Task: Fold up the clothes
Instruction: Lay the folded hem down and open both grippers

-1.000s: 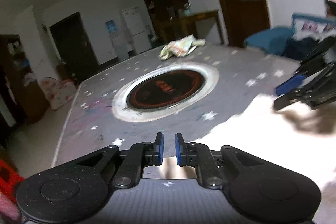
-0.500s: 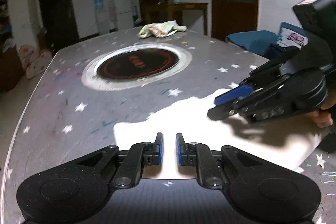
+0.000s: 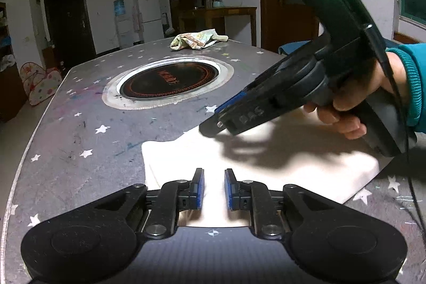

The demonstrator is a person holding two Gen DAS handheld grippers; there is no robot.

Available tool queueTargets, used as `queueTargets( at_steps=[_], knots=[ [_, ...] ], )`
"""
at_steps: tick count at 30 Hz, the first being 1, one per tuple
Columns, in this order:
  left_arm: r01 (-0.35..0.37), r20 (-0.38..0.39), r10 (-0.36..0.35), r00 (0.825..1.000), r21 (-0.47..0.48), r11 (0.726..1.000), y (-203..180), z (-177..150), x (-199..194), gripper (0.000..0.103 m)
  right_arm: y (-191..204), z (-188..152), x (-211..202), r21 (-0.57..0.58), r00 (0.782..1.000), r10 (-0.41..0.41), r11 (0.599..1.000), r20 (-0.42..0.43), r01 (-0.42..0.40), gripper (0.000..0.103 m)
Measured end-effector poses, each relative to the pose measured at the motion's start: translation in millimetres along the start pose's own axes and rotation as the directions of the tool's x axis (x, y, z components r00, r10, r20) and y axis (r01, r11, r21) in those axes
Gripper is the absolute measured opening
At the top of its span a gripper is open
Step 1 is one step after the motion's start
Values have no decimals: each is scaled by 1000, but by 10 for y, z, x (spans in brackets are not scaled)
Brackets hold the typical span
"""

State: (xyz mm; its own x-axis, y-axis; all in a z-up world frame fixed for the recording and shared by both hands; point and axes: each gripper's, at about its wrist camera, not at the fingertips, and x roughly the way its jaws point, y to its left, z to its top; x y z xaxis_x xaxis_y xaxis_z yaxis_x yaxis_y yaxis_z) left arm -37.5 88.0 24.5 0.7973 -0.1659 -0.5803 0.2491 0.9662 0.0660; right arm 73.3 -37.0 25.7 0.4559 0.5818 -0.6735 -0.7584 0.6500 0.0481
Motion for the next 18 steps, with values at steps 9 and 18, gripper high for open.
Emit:
queueTargets(
  at_steps=[9, 18],
  knots=[
    [10, -10, -11, 1000, -15, 1000, 67, 56, 105, 20, -78, -165, -442, -27, 1000, 22, 999, 7, -22, 26],
    [-13, -13, 13, 1000, -6, 1000, 79, 80, 73, 24, -398, -474, -677, 67, 999, -54, 996, -8, 54, 26]
  ],
)
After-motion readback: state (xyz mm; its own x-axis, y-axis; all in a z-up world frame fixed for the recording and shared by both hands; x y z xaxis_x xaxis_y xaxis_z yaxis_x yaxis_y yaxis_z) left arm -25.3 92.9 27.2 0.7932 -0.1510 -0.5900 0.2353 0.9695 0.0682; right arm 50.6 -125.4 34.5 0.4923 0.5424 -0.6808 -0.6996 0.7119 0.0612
